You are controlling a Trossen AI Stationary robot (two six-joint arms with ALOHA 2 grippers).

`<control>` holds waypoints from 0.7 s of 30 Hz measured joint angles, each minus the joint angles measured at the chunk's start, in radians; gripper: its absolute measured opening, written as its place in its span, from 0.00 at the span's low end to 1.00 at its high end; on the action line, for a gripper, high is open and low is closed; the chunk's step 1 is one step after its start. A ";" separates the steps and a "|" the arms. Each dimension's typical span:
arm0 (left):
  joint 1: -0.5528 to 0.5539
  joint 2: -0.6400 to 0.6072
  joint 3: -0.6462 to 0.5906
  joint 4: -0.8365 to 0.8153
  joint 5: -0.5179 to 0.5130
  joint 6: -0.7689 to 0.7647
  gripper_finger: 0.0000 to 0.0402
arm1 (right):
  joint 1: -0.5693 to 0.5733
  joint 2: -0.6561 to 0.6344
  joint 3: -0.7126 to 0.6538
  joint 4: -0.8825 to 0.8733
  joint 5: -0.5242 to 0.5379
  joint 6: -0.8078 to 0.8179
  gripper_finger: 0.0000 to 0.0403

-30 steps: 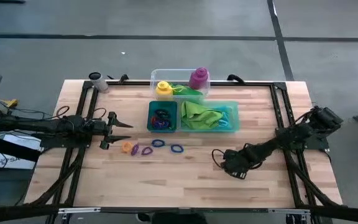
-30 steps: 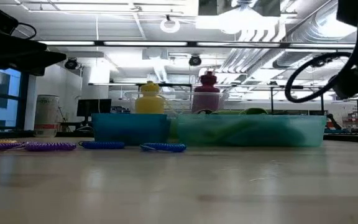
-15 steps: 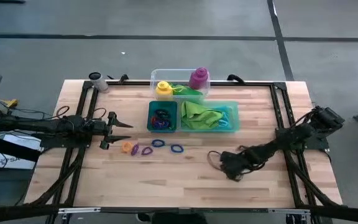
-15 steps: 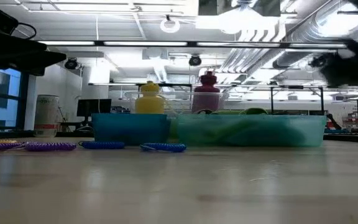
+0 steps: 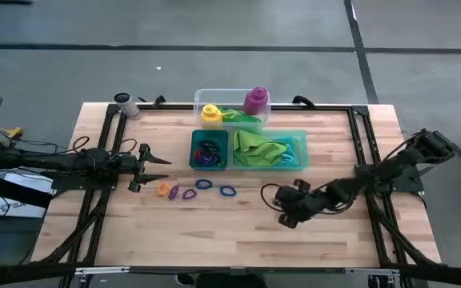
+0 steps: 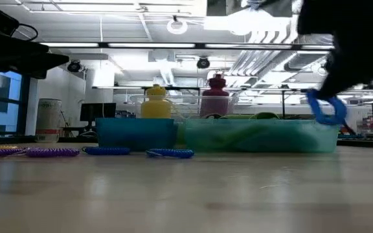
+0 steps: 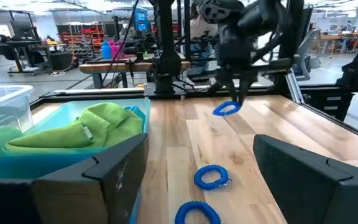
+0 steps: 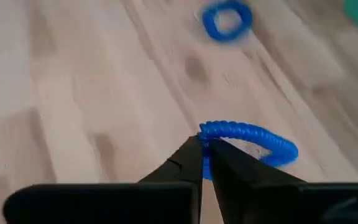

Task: Pick & Place Sports Items
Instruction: Put the bottom blue spring keychain into the blue bin

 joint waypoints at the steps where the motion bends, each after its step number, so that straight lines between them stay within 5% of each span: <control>1: 0.000 0.000 0.000 0.000 0.000 0.000 0.59 | -0.006 -0.002 0.000 0.029 0.011 -0.024 0.00; 8: 0.000 0.000 0.000 0.000 0.000 0.000 0.59 | -0.089 -0.020 0.000 0.293 0.008 -0.184 0.00; 21: 0.000 0.000 0.000 0.001 0.000 0.000 0.59 | -0.349 -0.021 0.000 0.912 -0.222 -0.496 0.00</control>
